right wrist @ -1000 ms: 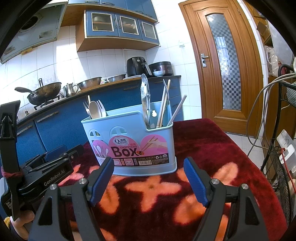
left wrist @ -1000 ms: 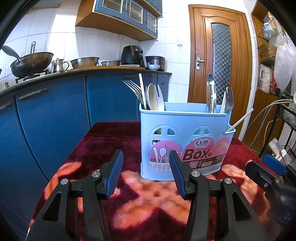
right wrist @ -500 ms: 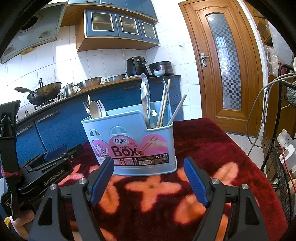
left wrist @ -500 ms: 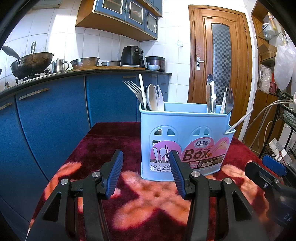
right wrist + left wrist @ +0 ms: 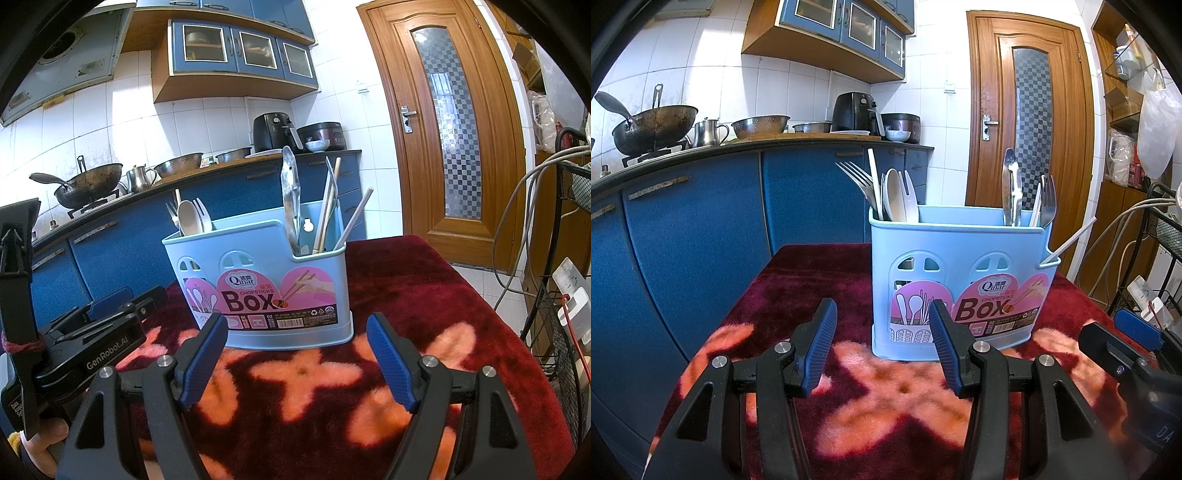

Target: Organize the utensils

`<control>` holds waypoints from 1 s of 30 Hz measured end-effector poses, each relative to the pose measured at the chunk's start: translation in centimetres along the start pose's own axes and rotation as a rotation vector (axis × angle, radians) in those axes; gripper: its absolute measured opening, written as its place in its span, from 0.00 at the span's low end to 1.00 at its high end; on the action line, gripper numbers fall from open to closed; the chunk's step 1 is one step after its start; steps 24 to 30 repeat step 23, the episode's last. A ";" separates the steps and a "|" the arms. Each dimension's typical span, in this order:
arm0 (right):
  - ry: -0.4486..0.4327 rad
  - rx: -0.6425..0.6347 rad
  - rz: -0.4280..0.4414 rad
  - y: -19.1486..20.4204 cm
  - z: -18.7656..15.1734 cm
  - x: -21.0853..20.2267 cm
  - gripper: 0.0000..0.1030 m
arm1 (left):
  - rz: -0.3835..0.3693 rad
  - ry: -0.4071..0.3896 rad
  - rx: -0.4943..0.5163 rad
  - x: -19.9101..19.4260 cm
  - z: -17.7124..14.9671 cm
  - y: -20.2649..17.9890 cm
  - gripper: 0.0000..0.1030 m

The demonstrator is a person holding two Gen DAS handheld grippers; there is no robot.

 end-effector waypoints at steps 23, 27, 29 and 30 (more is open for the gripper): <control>0.002 0.004 0.000 0.0 -0.4 0.0 0.78 | 0.001 -0.002 0.000 0.0 0.0 0.0 0.52; 0.002 0.004 0.000 0.0 -0.4 0.0 0.78 | 0.001 -0.002 0.000 0.0 0.0 0.0 0.52; 0.002 0.004 0.000 0.0 -0.4 0.0 0.78 | 0.001 -0.002 0.000 0.0 0.0 0.0 0.52; 0.002 0.004 0.000 0.0 -0.4 0.0 0.78 | 0.001 -0.002 0.000 0.0 0.0 0.0 0.52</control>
Point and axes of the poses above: each gripper's, at about its wrist camera, not at the fingertips, and x roughly the way its jaws point, y to its left, z to its top, the point moved 3 cm from there along x, roughly the way its jaws point, and after that the axes turned 1 degree about -y, right-handed, at the moved point
